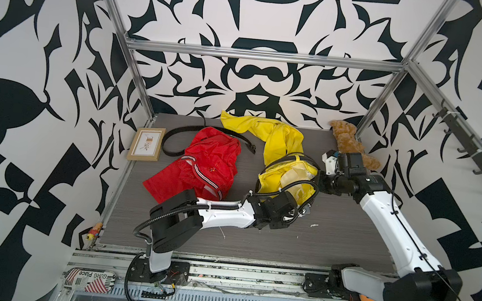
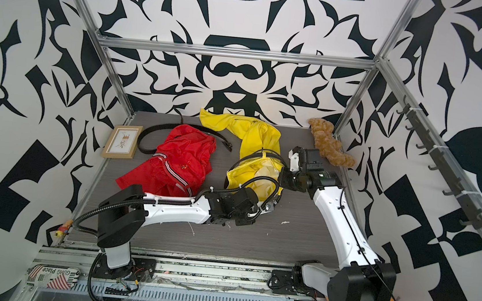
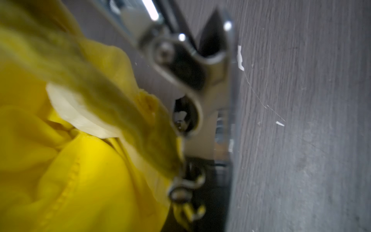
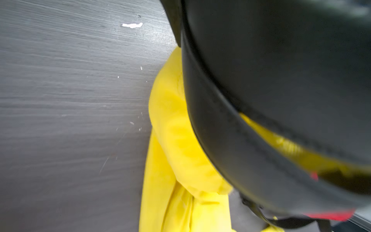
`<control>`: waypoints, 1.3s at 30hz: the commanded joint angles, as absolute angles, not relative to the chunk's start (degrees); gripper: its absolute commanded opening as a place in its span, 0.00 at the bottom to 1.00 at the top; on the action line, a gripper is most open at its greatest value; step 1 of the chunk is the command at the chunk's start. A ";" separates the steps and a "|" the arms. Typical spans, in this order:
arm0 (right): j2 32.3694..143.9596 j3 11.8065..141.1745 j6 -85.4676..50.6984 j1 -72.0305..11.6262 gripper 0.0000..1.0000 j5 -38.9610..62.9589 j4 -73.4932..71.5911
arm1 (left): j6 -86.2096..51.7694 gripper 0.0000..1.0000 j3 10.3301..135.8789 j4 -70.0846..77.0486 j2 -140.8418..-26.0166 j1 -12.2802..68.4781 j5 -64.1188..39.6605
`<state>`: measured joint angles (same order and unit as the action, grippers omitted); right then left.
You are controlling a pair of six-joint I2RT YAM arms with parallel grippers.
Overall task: Remove the belt from the trousers
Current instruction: Adjust the trousers at the center of the board.
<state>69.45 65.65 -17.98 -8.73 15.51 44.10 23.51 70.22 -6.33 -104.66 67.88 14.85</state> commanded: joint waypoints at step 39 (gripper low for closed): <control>64.03 55.38 -27.50 -9.09 0.00 22.31 29.48 | 18.50 0.00 69.68 -24.17 -87.34 53.08 3.34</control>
